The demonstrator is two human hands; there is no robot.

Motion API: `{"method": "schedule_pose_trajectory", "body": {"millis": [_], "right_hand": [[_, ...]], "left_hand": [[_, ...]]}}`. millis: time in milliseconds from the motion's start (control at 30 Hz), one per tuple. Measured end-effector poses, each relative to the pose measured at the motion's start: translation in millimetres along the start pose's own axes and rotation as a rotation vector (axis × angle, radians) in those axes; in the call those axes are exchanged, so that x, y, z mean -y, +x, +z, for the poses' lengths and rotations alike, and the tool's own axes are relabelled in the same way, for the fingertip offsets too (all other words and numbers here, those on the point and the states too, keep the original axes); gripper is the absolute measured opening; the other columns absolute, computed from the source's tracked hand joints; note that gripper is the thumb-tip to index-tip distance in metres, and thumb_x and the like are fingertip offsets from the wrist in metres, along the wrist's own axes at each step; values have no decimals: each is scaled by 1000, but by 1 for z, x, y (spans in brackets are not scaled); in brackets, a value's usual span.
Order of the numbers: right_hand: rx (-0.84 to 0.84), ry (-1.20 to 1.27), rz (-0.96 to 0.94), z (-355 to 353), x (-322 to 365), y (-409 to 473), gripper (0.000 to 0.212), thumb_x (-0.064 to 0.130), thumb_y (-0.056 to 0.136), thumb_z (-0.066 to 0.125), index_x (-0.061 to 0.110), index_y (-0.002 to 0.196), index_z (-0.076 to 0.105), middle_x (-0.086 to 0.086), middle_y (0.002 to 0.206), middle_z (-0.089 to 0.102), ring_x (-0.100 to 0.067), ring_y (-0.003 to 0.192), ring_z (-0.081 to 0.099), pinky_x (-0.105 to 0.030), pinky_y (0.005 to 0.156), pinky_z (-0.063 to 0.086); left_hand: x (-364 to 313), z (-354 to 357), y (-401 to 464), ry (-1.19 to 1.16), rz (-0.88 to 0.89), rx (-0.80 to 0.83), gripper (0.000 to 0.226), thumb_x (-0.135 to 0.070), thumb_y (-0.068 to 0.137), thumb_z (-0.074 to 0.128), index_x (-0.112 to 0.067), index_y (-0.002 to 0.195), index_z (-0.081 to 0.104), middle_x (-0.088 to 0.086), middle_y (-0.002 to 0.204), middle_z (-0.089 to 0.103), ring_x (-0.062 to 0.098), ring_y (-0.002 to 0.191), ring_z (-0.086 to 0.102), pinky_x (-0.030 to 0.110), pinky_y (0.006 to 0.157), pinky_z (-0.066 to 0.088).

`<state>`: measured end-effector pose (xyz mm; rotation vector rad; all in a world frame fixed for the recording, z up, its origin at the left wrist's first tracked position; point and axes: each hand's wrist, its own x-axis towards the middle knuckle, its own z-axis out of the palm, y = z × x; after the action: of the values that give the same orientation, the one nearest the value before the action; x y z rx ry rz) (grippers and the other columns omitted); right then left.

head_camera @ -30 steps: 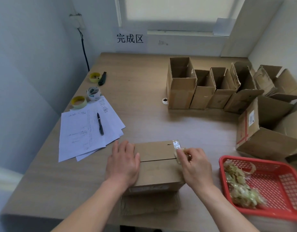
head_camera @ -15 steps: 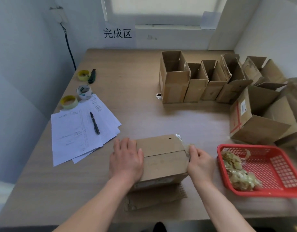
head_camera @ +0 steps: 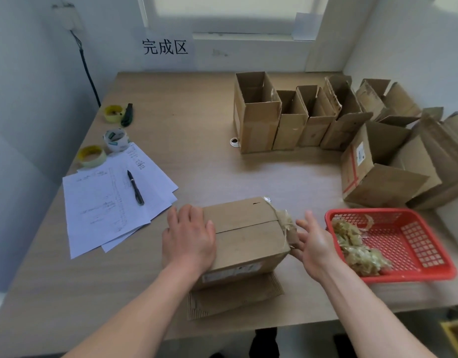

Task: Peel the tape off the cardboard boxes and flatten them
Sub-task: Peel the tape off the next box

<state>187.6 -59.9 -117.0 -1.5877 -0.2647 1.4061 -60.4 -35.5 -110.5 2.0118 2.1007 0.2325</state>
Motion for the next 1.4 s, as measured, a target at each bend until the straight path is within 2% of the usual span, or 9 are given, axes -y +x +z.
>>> {"method": "schedule_pose_trajectory", "body": {"millis": [100, 233, 367, 467, 633, 833, 967, 1133, 1400], "right_hand": [[-36, -110, -55, -14, -13, -23, 74, 69, 91, 47, 12, 139, 48, -15, 129, 60, -27, 101, 69, -44, 80, 58], [-157, -582, -295, -6, -32, -45, 67, 86, 71, 52, 24, 95, 60, 4, 96, 68, -15, 87, 68, -47, 79, 58], [-202, -852, -435, 11, -32, -43, 65, 87, 68, 49, 28, 94, 49, 9, 88, 60, -9, 81, 56, -33, 66, 45], [-214, -919, -536, 16, -34, -37, 49, 75, 81, 53, 27, 87, 44, 8, 79, 58, -17, 74, 57, -38, 63, 44], [-226, -912, -758, 10, -40, -34, 27, 40, 100, 50, 19, 83, 46, 9, 67, 52, -23, 62, 50, -35, 58, 33], [-288, -809, -795, 9, -45, -34, 30, 25, 101, 53, 16, 73, 43, 7, 62, 49, -12, 56, 44, -34, 52, 24], [-299, -731, -739, 5, -43, -28, 39, 27, 100, 55, 11, 66, 45, -4, 59, 52, -25, 57, 49, -32, 49, 30], [-186, -571, -599, 2, -37, -26, 40, 29, 101, 56, -3, 76, 56, -25, 73, 62, -43, 73, 62, -54, 64, 54], [-25, -95, -318, -11, -47, -39, 50, 54, 102, 33, 20, 118, 66, -1, 95, 77, -17, 91, 74, -32, 67, 59]], "left_hand": [[2, 1, 0, -1, 4, -13, 26, -39, 98, 33, -19, 109, 45, 0, 121, 46, 27, 123, 33, 41, 90, 43], [0, 3, 1, -27, -3, -30, 23, -37, 98, 36, -18, 106, 47, 2, 118, 48, 28, 119, 35, 43, 87, 43], [-1, 2, -1, -29, 1, -37, 22, -37, 98, 34, -20, 107, 46, 1, 119, 47, 26, 118, 34, 42, 87, 43], [-1, 0, -2, -39, 3, -41, 22, -37, 98, 34, -20, 106, 46, 1, 119, 48, 26, 118, 35, 42, 87, 43], [-1, 0, -2, -29, 5, -39, 23, -37, 98, 34, -20, 107, 46, 1, 119, 47, 27, 118, 35, 42, 87, 43], [0, 0, -3, -33, 21, -40, 20, -38, 98, 36, -20, 104, 43, 0, 117, 47, 26, 117, 35, 42, 86, 44], [0, -1, -3, -38, 23, -32, 23, -39, 98, 36, -19, 107, 44, 1, 119, 47, 28, 118, 35, 43, 87, 44], [0, -2, -1, -25, 25, -21, 24, -39, 99, 34, -19, 108, 44, 2, 120, 47, 28, 118, 35, 44, 86, 45], [0, -2, -2, -15, 30, -27, 22, -38, 99, 34, -19, 106, 43, 1, 117, 46, 28, 116, 36, 43, 85, 45]]}}
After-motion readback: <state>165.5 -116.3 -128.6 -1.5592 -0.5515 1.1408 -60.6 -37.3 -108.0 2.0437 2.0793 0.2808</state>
